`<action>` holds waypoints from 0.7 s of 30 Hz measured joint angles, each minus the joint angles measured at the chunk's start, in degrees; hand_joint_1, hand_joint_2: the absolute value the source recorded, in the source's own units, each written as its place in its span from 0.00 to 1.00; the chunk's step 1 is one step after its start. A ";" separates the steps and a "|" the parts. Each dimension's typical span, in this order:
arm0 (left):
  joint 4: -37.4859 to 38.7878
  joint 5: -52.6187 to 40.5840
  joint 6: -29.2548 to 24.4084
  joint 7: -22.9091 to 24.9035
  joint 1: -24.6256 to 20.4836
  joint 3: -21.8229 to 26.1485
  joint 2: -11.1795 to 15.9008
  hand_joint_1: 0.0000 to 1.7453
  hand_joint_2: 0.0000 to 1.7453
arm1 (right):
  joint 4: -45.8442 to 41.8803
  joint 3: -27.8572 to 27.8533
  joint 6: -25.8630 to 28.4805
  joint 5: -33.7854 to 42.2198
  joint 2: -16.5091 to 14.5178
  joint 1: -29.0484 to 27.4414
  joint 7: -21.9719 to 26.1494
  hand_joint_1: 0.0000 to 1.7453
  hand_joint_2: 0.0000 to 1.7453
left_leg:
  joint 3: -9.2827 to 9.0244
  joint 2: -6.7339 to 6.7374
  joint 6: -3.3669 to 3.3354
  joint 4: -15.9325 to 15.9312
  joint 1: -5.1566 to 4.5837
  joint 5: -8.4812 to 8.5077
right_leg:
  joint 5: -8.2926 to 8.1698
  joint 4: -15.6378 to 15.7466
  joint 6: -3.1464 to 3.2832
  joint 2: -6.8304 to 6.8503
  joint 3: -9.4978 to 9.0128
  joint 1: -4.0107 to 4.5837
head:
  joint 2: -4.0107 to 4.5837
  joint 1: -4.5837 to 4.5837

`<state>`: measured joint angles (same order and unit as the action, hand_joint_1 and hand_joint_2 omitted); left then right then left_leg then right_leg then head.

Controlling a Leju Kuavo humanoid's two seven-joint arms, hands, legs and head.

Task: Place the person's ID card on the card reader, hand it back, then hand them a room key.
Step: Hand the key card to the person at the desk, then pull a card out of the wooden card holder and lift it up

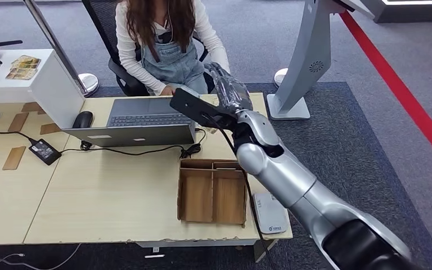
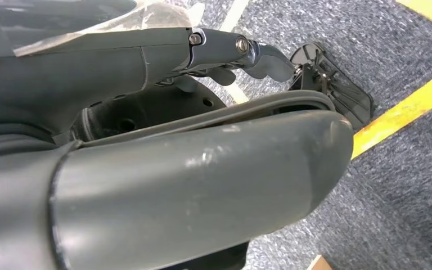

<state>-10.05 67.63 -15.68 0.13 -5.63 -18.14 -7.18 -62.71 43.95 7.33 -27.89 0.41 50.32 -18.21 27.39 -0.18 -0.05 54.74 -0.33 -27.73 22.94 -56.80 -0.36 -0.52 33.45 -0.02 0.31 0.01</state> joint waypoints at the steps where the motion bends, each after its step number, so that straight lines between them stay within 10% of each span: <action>1: 0.00 0.23 -0.14 0.12 0.03 0.23 0.05 0.00 0.00 | -2.96 -0.18 -1.43 -0.13 1.95 -1.25 -1.14 0.04 1.00 | 0.01 0.01 -0.01 0.00 -0.01 -0.01 | 0.00 0.01 0.00 -0.01 0.00 -0.01 | -0.01 -0.01; 10: 0.00 1.38 -1.11 1.50 0.03 1.75 0.49 0.00 0.00 | -22.94 -0.03 -12.65 -4.37 14.03 -6.46 -7.21 0.15 1.00 | 0.01 0.07 0.01 0.00 0.02 -0.05 | -0.01 0.02 0.00 -0.11 0.01 -0.01 | 0.01 -0.01; 21: 0.00 1.43 -1.14 1.89 -0.05 2.58 0.58 0.00 0.00 | -33.95 2.93 -16.52 -5.87 17.68 -7.34 -8.55 0.46 1.00 | 0.05 0.07 0.05 0.00 0.09 -0.02 | -0.02 0.01 0.01 -0.09 -0.01 0.04 | 0.01 -0.01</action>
<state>-10.05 69.06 -16.81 2.02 -5.68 -15.56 -6.60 -96.67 46.89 -9.19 -33.76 18.09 42.98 -26.75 27.44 -0.11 0.00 54.74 -0.24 -27.75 22.93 -56.79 -0.36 -0.62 33.45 0.02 0.32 0.00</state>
